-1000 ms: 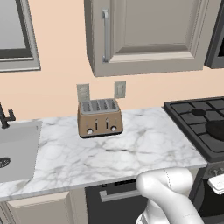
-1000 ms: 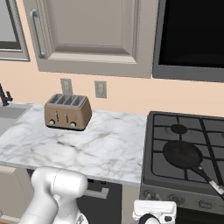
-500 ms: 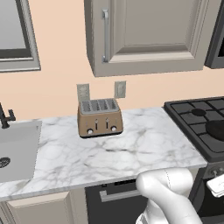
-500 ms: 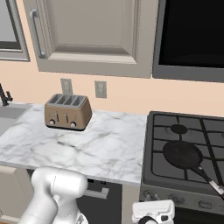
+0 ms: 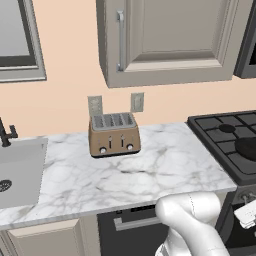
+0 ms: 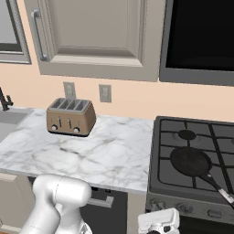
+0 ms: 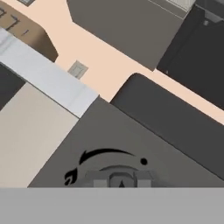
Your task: Pick the pan from the cabinet and place it on the stove. Then turn on the stove burner for the pan.
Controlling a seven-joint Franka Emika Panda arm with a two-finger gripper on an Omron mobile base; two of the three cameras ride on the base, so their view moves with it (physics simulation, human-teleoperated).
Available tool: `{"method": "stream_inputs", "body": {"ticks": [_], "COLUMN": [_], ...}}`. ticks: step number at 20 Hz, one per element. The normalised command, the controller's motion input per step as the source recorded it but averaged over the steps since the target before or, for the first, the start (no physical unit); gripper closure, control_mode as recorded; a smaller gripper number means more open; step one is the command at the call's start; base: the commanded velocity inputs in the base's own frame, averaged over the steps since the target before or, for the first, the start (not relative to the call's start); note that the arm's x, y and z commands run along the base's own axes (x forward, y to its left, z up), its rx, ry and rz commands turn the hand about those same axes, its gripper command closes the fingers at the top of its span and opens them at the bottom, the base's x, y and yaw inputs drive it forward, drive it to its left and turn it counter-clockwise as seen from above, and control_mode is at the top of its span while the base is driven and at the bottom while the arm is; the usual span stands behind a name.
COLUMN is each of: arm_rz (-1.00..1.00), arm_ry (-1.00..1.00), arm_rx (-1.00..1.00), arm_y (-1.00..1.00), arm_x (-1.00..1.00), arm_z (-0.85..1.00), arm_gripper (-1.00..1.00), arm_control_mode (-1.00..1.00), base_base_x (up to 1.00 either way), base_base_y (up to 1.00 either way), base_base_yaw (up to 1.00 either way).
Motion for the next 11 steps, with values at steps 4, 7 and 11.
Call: {"method": "stream_inputs", "body": {"ticks": [4, 7, 11], "arm_rz": [0.02, 0.03, 0.03], "arm_ry": [-0.07, -0.09, -0.1], "arm_rx": [-0.21, -0.2, -0.2], "arm_y": [0.0, 0.0, 0.0], "arm_x": [-0.16, -0.15, -0.12], "arm_z": [-0.12, -0.09, -0.05], "arm_gripper": [1.0, 1.0, 1.0], "arm_control_mode": [-1.0, -1.0, -1.0], "base_base_x": [0.0, 0.0, 0.0], "base_base_y": [0.0, 0.0, 0.0], "base_base_yaw": [0.0, 0.0, 0.0]}}
